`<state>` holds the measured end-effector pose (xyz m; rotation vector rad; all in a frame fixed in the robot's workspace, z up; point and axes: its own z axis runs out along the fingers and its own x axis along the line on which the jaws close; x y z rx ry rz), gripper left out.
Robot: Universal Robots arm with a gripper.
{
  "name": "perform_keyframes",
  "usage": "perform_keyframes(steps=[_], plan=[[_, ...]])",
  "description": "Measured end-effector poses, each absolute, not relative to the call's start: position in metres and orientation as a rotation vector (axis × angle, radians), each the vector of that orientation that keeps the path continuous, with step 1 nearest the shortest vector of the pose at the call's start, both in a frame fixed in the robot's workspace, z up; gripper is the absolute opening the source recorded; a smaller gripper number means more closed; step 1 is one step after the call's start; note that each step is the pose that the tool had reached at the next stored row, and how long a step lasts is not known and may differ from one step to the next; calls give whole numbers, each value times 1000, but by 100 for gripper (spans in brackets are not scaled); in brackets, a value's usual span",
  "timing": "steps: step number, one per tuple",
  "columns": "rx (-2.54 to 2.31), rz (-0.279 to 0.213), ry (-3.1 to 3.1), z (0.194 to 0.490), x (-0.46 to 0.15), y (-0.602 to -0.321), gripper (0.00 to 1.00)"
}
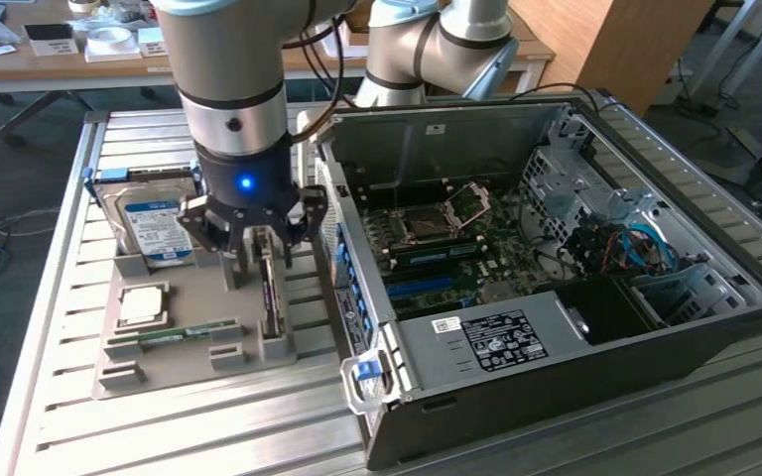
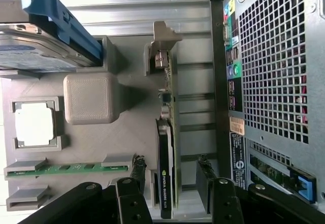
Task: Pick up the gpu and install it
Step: 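Pick up the gpu and move the gpu toward the slot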
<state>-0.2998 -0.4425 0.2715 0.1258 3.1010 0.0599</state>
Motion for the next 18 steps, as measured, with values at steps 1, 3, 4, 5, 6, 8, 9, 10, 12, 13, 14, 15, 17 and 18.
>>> perform_keyframes(steps=[1,3,4,5,6,8,9,10,12,13,14,15,17,18], plan=[[126,60,3101,270,-300,-442,53],[126,60,3101,266,-300,-443,53],[126,60,3101,265,-300,-443,53],[126,60,3101,264,-300,-443,53],[126,60,3101,263,-300,-442,53],[126,60,3101,261,-301,-443,53],[126,60,3101,261,-301,-442,53],[126,60,3101,260,-302,-442,53],[126,60,3101,259,-302,-442,53],[126,60,3101,258,-302,-442,53],[125,60,3101,256,-302,-441,53],[126,60,3101,254,-302,-441,53],[126,60,3101,251,-302,-441,53],[126,60,3101,249,-302,-441,53]])
